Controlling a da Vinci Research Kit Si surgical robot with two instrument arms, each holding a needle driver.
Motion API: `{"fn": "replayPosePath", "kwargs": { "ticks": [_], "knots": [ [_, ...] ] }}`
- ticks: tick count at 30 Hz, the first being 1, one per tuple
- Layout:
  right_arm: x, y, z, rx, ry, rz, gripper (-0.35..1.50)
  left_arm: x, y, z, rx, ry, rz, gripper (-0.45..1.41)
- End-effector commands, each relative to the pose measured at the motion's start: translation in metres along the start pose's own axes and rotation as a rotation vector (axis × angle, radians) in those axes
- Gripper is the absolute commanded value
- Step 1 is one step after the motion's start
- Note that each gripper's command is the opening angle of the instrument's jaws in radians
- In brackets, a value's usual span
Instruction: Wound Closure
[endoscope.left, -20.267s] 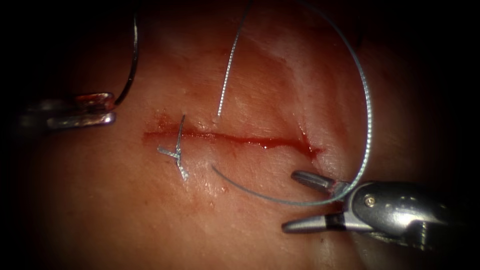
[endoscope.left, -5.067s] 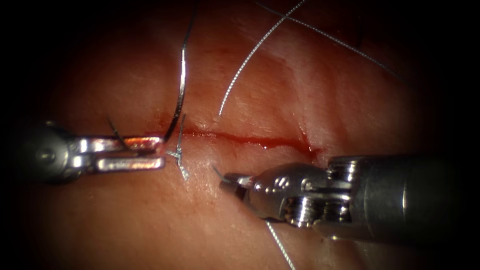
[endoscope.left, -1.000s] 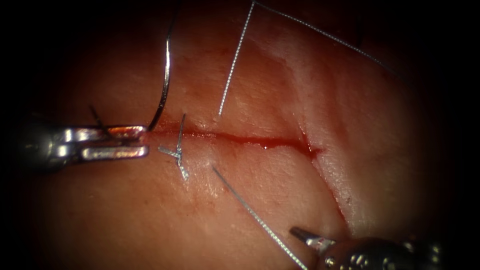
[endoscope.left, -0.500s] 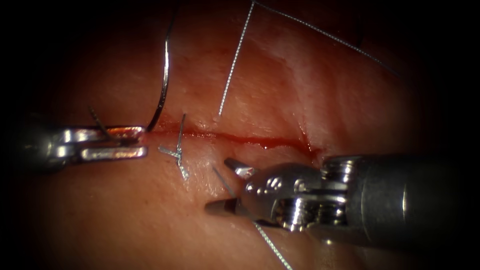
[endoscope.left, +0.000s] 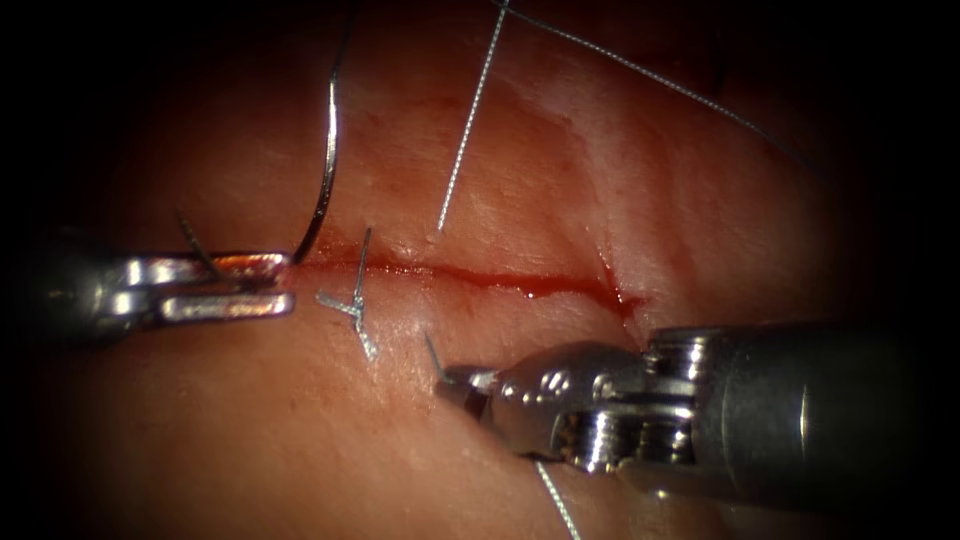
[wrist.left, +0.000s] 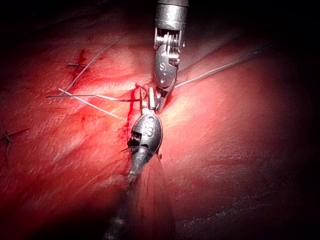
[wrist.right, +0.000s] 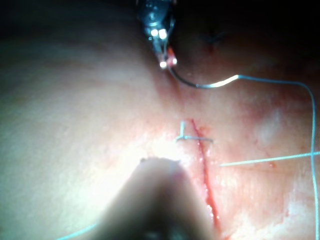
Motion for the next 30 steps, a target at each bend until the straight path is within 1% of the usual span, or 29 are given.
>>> {"fn": "replayPosePath", "kwargs": {
  "ticks": [1,6,12,18,21,25,27,28,29,30],
  "knots": [
    [-0.0002,-0.0015,0.0003,0.013,-0.002,-0.008,-0.35,-0.0006,0.0002,0.0005,-0.001,0.002,0.0,-0.45],
    [-0.0007,-0.0031,-0.0007,0.038,-0.01,-0.028,-0.35,-0.0006,0.0001,0.0005,-0.001,0.002,0.0,-0.45],
    [-0.0017,-0.0042,-0.0017,0.112,-0.028,-0.049,-0.35,-0.0006,0.0001,0.0005,-0.001,0.002,0.0,-0.45],
    [-0.003,-0.0049,-0.0031,0.126,-0.038,-0.06,-0.35,-0.0006,0.0001,0.0005,-0.001,0.002,0.0,-0.45],
    [-0.003,-0.0048,-0.003,0.122,-0.039,-0.053,-0.35,-0.0006,0.0001,0.0006,-0.001,0.002,0.0,-0.45],
    [-0.0024,-0.0046,-0.0023,0.118,-0.042,-0.019,-0.35,-0.0006,0.0001,0.0006,-0.001,0.002,0.0,-0.45],
    [-0.0021,-0.0046,-0.0019,0.106,-0.044,-0.011,0.49,-0.0007,0.0,0.0005,0.003,-0.001,0.0,-0.45],
    [-0.0021,-0.0046,-0.0018,0.096,-0.036,-0.011,0.84,-0.0009,0.0,0.0005,0.007,-0.006,0.001,-0.45],
    [-0.002,-0.0046,-0.0017,0.073,-0.02,-0.01,1.11,-0.0012,-0.0002,0.0004,0.011,-0.009,0.003,-0.45],
    [-0.002,-0.0045,-0.0016,0.058,-0.001,-0.008,1.23,-0.0016,-0.0004,0.0003,0.016,-0.011,0.005,-0.45]
  ]
}}
